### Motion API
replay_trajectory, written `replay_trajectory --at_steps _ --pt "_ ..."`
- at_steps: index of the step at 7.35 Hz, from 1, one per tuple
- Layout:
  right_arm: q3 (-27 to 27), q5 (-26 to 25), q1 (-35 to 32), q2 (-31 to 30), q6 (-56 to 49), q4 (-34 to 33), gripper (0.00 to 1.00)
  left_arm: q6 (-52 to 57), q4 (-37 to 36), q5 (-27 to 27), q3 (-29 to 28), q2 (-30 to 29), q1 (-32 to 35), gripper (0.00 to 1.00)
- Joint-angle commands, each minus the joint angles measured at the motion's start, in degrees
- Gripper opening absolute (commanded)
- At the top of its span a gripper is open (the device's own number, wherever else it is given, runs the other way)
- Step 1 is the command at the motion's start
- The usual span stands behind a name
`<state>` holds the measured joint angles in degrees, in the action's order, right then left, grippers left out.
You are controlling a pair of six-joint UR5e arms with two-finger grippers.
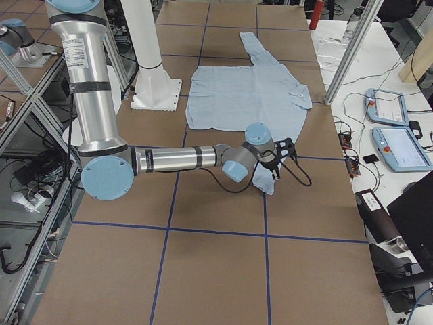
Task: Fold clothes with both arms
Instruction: 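Carry the grasped sleeve across the shirt body toward the collar with the right gripper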
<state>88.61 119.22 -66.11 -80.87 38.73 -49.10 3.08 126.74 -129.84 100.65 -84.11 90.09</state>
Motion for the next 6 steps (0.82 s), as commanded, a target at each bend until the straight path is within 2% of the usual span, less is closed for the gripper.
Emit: replay_trajectory --at_steps 1,2,3,4,5,6 --pt "11.0 -5.0 3.7 6.6 11.0 -15.5 0.00 0.0 0.2 0.0 -0.4 0.0 0.0 1.00" --pt "12.2 -11.7 8.8 11.9 18.8 -21.1 0.00 0.0 0.3 -0.1 -0.5 0.0 0.0 1.00" --pt "11.8 -19.6 14.8 19.5 24.8 -29.8 0.00 -0.1 0.4 -0.1 -0.5 0.0 0.0 1.00" --pt "11.3 -24.8 18.6 26.5 29.8 -38.0 0.00 0.0 0.4 -0.1 -0.7 -0.1 0.0 1.00" --pt "11.0 -28.8 21.5 30.7 34.6 -40.4 0.00 -0.1 0.4 -0.1 -0.7 -0.1 0.0 1.00" --pt "7.9 -33.4 24.3 35.0 38.1 -40.4 0.00 -0.1 0.4 -0.1 -0.6 0.0 0.0 1.00"
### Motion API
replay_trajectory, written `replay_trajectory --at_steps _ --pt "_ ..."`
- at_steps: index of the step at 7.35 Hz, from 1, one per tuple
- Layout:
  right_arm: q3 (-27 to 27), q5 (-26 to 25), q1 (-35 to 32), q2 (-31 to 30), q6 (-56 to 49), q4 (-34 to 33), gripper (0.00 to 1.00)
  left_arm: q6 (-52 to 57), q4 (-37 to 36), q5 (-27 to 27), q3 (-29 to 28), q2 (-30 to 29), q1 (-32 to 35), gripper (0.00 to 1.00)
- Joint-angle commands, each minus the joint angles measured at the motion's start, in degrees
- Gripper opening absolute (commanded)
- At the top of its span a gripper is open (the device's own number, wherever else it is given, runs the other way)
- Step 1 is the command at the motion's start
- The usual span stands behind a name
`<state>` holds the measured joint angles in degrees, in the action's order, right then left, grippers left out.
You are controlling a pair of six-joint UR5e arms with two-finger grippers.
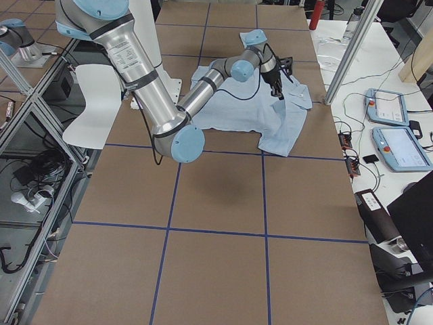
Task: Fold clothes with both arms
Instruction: 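Carry the grasped sleeve across the shirt body toward the collar with the right gripper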
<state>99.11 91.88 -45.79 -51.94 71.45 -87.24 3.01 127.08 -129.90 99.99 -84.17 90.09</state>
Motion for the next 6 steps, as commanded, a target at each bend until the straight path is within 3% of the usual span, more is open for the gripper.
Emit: replay_trajectory --at_steps 1,2,3,6 --pt "-10.4 -9.1 5.7 13.0 7.3 -2.1 0.00 0.0 0.0 0.0 -0.1 0.1 0.0 1.00" --pt "-17.6 -12.8 8.2 18.5 9.7 -1.6 0.00 0.0 0.0 0.0 -0.1 0.0 0.0 1.00" --pt "-22.2 -17.7 10.7 20.5 10.1 3.3 0.00 0.0 0.0 0.1 0.0 0.0 0.0 1.00" --pt "-31.5 -19.5 12.1 27.4 9.9 7.9 0.00 0.0 0.0 0.1 -0.1 -0.5 0.0 1.00"
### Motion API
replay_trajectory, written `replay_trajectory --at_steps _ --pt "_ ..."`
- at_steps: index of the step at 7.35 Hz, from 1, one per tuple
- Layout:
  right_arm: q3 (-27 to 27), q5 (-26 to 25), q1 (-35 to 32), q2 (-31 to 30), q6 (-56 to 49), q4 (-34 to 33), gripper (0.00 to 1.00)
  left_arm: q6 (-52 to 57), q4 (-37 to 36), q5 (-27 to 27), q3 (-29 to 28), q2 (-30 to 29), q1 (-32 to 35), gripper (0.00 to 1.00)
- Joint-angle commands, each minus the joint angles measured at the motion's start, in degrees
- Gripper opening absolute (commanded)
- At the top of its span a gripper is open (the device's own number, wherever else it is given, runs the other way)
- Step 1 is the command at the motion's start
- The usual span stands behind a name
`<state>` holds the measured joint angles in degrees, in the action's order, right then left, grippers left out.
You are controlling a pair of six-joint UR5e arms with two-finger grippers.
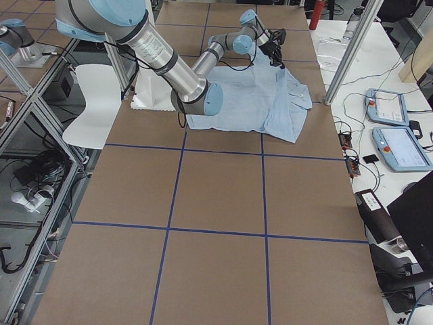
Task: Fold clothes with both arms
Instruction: 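Carry the grasped sleeve across the shirt body toward the collar with the right gripper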
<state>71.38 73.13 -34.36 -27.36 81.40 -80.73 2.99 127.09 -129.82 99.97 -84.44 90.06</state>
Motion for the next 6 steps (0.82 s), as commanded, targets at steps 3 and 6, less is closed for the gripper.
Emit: replay_trajectory --at_steps 3,6 --pt "-6.8 -4.3 6.3 5.3 0.0 1.5 0.00 0.0 0.0 0.0 -0.7 -0.4 -0.1 1.00" --pt "-8.1 -6.3 9.2 5.5 -0.6 1.5 0.00 0.0 0.0 0.0 -0.7 -0.4 -0.1 1.00"
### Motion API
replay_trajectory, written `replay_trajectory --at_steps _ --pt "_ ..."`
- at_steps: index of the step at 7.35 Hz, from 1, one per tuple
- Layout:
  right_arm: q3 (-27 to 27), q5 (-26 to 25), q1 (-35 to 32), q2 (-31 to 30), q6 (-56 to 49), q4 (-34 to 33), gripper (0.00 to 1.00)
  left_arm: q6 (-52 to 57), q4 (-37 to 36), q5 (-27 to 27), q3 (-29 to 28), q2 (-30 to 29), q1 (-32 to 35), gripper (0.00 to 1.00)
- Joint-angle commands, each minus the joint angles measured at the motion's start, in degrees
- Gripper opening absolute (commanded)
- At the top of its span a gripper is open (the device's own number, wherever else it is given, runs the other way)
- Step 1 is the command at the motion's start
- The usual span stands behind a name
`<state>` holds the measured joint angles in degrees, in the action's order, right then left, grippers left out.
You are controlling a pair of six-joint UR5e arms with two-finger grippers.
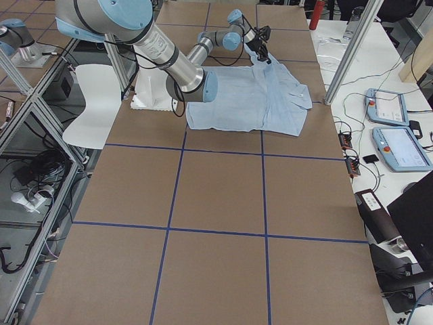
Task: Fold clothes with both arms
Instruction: 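Carry the grasped sleeve across the shirt body toward the collar with the right gripper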
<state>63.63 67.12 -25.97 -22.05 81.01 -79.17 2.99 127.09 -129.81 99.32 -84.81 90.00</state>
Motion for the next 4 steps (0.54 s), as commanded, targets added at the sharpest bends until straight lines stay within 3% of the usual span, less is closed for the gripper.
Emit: replay_trajectory --at_steps 1,2,3,4 --pt "-2.2 -0.4 0.8 2.0 -0.2 0.1 0.17 0.0 0.0 0.0 0.0 0.0 0.1 1.00" --pt "-3.8 -0.4 0.7 4.0 0.4 0.1 0.71 0.0 0.0 0.0 0.0 0.0 0.0 1.00" --pt "-4.3 -0.2 0.2 5.5 0.5 0.2 0.82 0.0 0.0 0.0 0.0 0.0 0.0 1.00" --pt "-4.8 -0.1 -0.2 6.2 0.5 0.2 0.84 0.0 0.0 0.0 0.0 0.0 0.1 1.00"
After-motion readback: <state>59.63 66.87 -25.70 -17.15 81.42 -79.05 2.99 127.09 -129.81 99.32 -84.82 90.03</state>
